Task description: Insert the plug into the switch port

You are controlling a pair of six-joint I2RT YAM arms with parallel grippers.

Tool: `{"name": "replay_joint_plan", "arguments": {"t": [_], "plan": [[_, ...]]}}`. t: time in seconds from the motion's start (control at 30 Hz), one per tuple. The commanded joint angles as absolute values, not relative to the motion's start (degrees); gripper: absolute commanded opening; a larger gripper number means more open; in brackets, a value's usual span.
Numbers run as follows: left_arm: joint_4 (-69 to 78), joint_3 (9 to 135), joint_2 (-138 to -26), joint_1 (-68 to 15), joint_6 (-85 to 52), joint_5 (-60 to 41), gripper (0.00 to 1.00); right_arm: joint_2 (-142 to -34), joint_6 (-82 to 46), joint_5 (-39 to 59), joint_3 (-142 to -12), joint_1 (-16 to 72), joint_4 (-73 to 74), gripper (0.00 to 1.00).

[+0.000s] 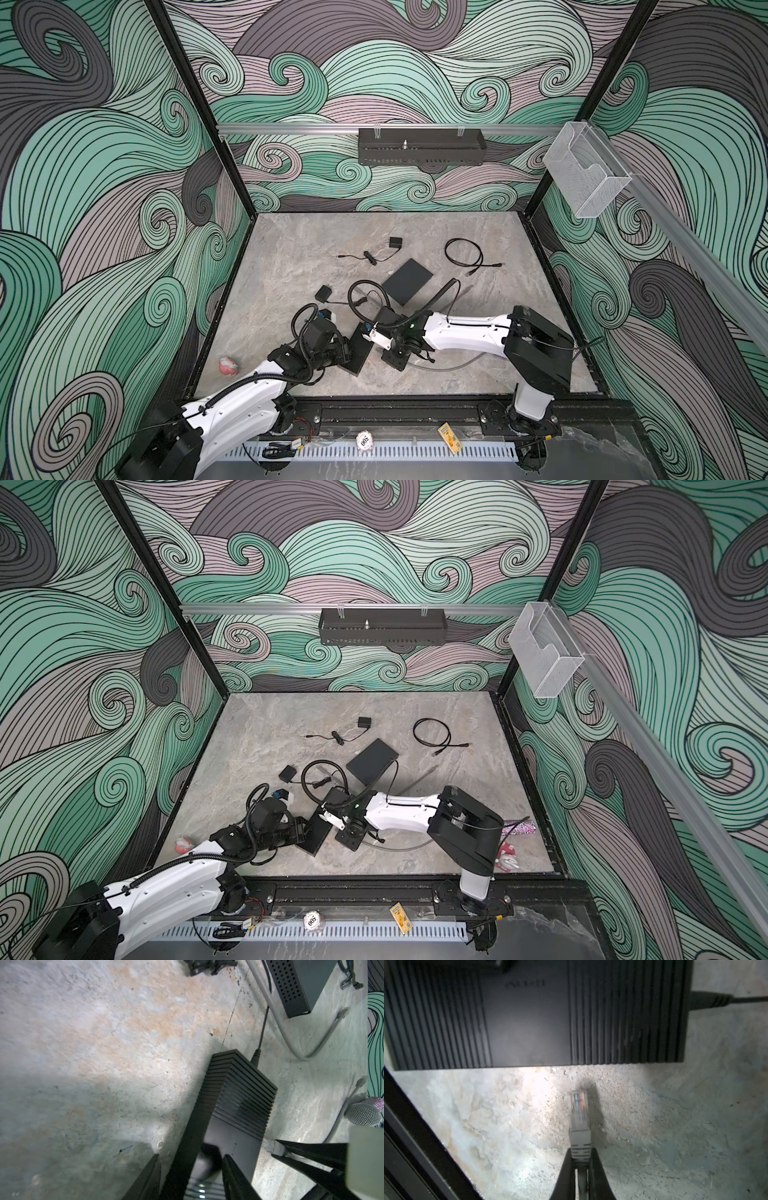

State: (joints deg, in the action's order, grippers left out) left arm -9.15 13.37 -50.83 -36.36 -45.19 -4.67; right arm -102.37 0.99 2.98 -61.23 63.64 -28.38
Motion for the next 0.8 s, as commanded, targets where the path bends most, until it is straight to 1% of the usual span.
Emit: {"name": "replay_joint_plan", "arguments": {"t": [0.0,0.77], "plan": [[-9.69,13.62,-51.61,-36.04,-43.94,-3.60,0.48,-103.46,0.26,2.69,-62.74,64.18,-29.71,0.00],[-10.84,14.41,-52.42,-36.04,-43.36,-4.04,0.48,-106.06,-1.32,2.89,-65.13,65.48,-27.38,0.00]]}}
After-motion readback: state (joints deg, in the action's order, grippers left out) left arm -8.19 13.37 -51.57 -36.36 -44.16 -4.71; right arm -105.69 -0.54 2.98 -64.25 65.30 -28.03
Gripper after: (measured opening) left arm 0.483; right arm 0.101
